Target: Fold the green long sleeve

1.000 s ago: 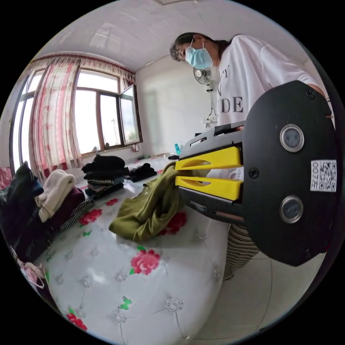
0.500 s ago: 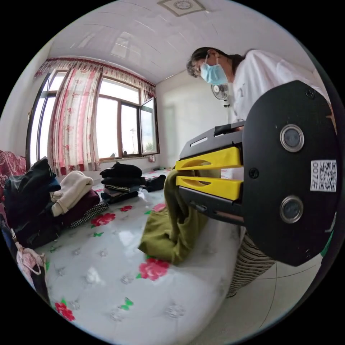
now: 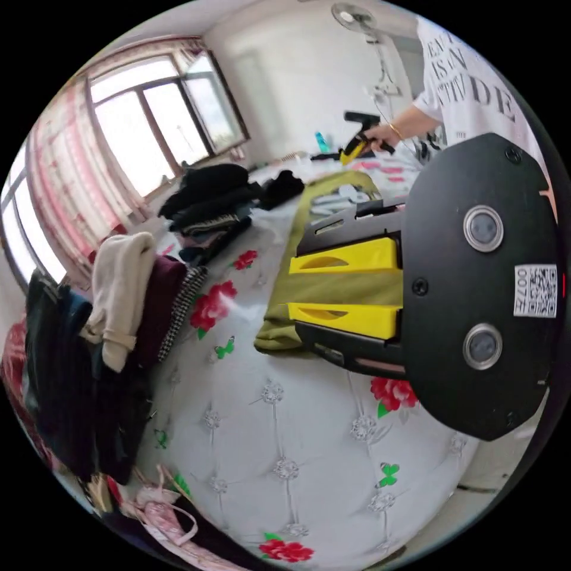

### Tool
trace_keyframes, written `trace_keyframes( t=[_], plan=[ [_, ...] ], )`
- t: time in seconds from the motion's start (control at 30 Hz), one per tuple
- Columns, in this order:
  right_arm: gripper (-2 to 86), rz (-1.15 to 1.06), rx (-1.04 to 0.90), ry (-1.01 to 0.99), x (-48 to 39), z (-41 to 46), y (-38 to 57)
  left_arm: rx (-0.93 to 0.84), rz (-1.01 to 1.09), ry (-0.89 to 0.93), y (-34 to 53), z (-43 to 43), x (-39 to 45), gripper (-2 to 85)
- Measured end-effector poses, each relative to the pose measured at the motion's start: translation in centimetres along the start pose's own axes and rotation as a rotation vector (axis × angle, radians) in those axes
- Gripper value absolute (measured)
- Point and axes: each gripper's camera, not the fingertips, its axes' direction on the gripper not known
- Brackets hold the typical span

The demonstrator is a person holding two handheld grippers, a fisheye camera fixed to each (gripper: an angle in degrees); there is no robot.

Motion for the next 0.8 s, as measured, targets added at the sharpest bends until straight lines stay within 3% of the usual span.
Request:
trace_keyframes(
  t=[0.1,0.2,0.37,0.53,0.63,0.8],
  plan=[
    [7.9,-0.126,-0.183,0.244,-2.6,6.0,1.9,-0.160,0.001,-0.177,0.9,5.0,-0.9,0.2],
    [8.5,-0.184,-0.141,0.364,-4.2,7.2,3.4,-0.102,-0.007,-0.143,0.6,5.5,-1.3,-0.7],
    [8.7,-0.058,-0.165,0.255,-3.5,3.4,2.9,-0.086,-0.049,-0.069,-0.7,4.0,-1.1,-0.9],
    [9.8,0.276,0.173,0.099,1.3,-6.0,9.1,0.038,0.103,0.022,1.1,-0.2,3.8,-0.1],
    [10.9,0.520,0.271,-0.016,5.5,-7.8,14.0,-0.037,0.215,0.061,2.9,1.1,7.9,2.1],
    [12.0,0.675,0.186,-0.186,8.4,-5.2,16.5,-0.183,0.391,0.191,5.7,7.8,16.1,4.4]
  ],
)
